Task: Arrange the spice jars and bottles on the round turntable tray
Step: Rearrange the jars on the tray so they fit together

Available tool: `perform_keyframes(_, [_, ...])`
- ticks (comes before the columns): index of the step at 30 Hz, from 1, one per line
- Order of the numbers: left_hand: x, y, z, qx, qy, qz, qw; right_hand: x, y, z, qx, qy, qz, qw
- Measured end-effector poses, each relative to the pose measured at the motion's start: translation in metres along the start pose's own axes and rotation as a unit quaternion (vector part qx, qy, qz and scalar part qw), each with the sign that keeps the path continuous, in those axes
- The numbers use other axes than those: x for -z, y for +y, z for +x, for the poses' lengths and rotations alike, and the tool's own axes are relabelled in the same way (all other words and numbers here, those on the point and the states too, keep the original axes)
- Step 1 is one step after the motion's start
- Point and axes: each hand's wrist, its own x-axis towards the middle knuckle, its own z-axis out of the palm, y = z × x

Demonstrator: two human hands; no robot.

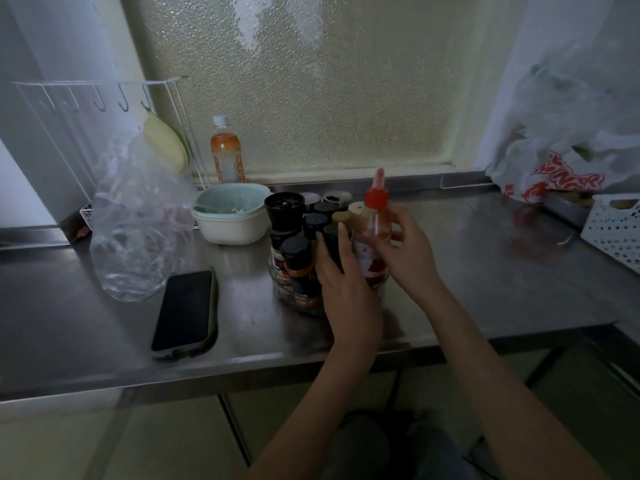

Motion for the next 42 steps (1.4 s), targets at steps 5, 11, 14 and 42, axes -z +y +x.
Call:
perform_keyframes(5, [0.0, -0.013, -0.001, -0.086, -0.019, 0.027, 0.996, 0.001, 0.007, -0.002, -0.009, 0.0, -0.012, 1.0])
perform_keyframes(11, [0.011, -0.027, -0.006, -0.252, 0.022, 0.04, 0.967, 0.001, -0.016, 0.0, 0.164, 0.106, -0.254, 0.947])
perform_keyframes(14, [0.024, -0.033, -0.008, -0.259, 0.078, 0.058, 0.961, -0.008, -0.033, 0.012, 0.301, 0.11, -0.429, 0.844])
perform_keyframes(42, [0.04, -0.043, -0.003, 0.005, -0.042, 0.016, 0.999, -0.015, -0.082, 0.058, 0.102, -0.203, -0.569, 0.79])
